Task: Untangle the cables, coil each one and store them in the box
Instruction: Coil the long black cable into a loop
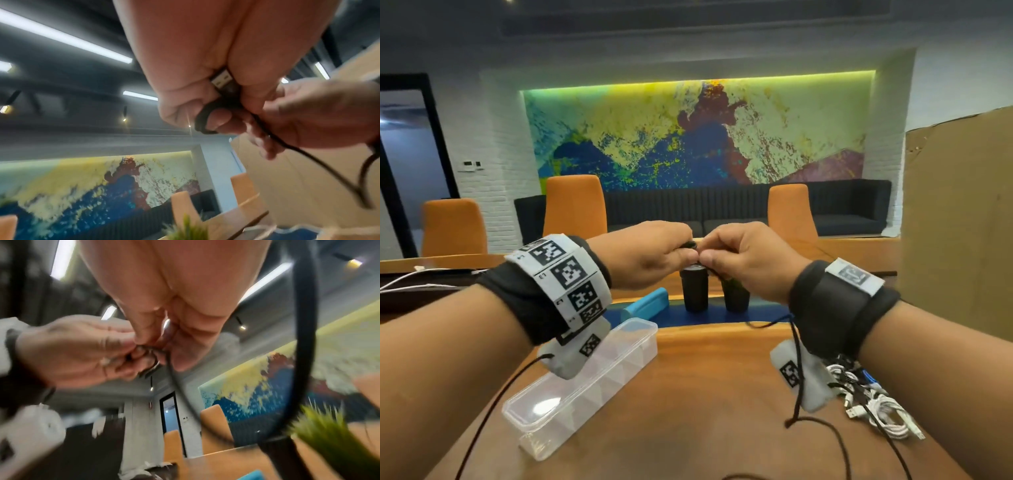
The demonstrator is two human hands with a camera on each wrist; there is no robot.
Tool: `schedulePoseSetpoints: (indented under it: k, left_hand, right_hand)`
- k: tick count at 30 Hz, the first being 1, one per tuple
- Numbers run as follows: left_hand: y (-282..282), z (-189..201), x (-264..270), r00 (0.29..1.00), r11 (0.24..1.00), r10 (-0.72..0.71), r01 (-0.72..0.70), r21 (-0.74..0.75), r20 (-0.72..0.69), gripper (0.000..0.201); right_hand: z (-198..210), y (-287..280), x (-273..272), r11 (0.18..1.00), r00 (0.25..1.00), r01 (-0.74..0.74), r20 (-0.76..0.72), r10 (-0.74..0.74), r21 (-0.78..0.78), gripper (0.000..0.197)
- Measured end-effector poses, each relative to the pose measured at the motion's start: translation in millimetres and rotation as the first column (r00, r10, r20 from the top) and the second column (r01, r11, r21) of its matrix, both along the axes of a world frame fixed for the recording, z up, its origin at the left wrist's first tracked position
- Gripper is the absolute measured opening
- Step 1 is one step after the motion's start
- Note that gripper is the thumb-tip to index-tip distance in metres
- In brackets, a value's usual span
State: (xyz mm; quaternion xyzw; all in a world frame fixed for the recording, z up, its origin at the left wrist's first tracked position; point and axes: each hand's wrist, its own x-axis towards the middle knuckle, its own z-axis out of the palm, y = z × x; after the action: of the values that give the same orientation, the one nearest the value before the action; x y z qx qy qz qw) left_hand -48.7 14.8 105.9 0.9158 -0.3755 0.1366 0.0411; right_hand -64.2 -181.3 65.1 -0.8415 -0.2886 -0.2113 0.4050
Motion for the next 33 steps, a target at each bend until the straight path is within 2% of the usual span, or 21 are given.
schedulePoseSetpoints:
  k: [2,4,6,7,8,9,10,11,12,13,15,16,18,20,21,23,24,26,30,31,33]
  left_hand:
    - [2,-1,0,0.998,0.998,0.06,-0.06,0.008,-0.002,0.024]
    - [5,-5,2,0.999,0.998,0.048,-0.048,-0.043,0.014,0.025]
    - [4,-10,4,0.997,0.997,0.047,-0.044,-0.066,0.054,0.027]
    - [2,-12,6,0.995,0.997,0.057,-0.051,-0.063,0.084,0.028]
    - [0,-13,8,0.992,0.996,0.059,-0.051,-0.073,0.113,0.029]
    - [-2,-11,10,0.99,0.992,0.053,-0.038,-0.117,0.132,0.03]
    - [-2,-8,11,0.989,0.977,0.043,-0.013,-0.212,0.14,0.03]
    - [-1,-3,14,0.989,0.939,0.039,0.011,-0.343,0.14,0.031]
    - [1,4,17,0.99,0.873,0.045,0.025,-0.487,0.132,0.032]
    - [5,11,20,0.991,0.784,0.062,0.027,-0.62,0.122,0.034]
    - [13,22,26,0.986,0.657,0.122,0.009,-0.754,0.118,0.036]
    - [15,24,26,0.983,0.656,0.148,-0.015,-0.755,0.108,0.036]
    - [10,20,25,0.983,0.733,0.171,-0.085,-0.675,0.062,0.035]
    - [0,9,21,0.987,0.819,0.159,-0.117,-0.562,0.027,0.034]
    - [-6,5,19,0.989,0.829,0.145,-0.118,-0.546,0.007,0.034]
    - [-12,1,21,0.993,0.793,0.106,-0.116,-0.598,-0.052,0.034]
    - [-13,3,23,0.993,0.756,0.086,-0.122,-0.644,-0.087,0.034]
    - [-12,8,24,0.982,0.68,0.024,-0.152,-0.717,-0.185,0.035]
    - [-7,14,13,0.9,0.646,-0.104,-0.263,-0.716,-0.424,0.029]
    - [-5,14,10,0.851,0.635,-0.155,-0.303,-0.711,-0.501,0.028]
    - [0,12,3,0.68,0.615,-0.323,-0.378,-0.692,-0.658,0.027]
  right_hand:
    - [9,-2,-2,0.938,0.991,-0.044,-0.103,0.084,0.344,0.022]
    - [27,-9,-3,0.727,0.987,-0.042,-0.087,0.138,0.685,0.034]
    - [46,-17,-1,0.515,0.998,-0.016,-0.014,0.054,0.857,0.038]
    - [52,-20,1,0.51,0.995,0.027,0.025,-0.096,0.86,0.039]
    - [55,-24,5,0.588,0.945,0.106,0.103,-0.311,0.802,0.041]
    - [54,-27,10,0.699,0.836,0.2,0.253,-0.488,0.687,0.044]
    - [50,-29,13,0.808,0.731,0.283,0.428,-0.531,0.517,0.046]
    - [44,-31,17,0.882,0.686,0.356,0.555,-0.471,0.308,0.046]
    - [35,-32,21,0.897,0.698,0.433,0.596,-0.397,0.091,0.044]
    - [25,-35,27,0.859,0.726,0.505,0.579,-0.371,-0.084,0.041]
    - [8,-42,36,0.779,0.767,0.581,0.48,-0.427,-0.237,0.037]
    - [4,-46,38,0.771,0.779,0.591,0.415,-0.47,-0.236,0.037]
    - [4,-49,36,0.833,0.82,0.536,0.322,-0.474,-0.14,0.037]
    - [12,-34,24,0.927,0.914,0.362,0.232,-0.333,-0.096,0.036]
    - [15,-21,17,0.956,0.958,0.261,0.159,-0.24,-0.132,0.04]
    - [16,-1,11,0.968,0.99,0.137,0.021,-0.136,-0.211,0.041]
    - [14,5,13,0.979,0.993,0.111,-0.028,-0.118,-0.173,0.031]
    - [11,6,15,0.996,0.988,0.084,-0.129,-0.08,0.033,0.013]
    - [9,-1,19,0.969,0.997,0.064,-0.047,-0.054,0.24,0.013]
    - [9,-2,20,0.965,0.997,0.068,0.002,-0.071,0.254,0.013]
    - [8,-6,25,0.974,0.983,0.107,0.127,-0.134,0.202,0.015]
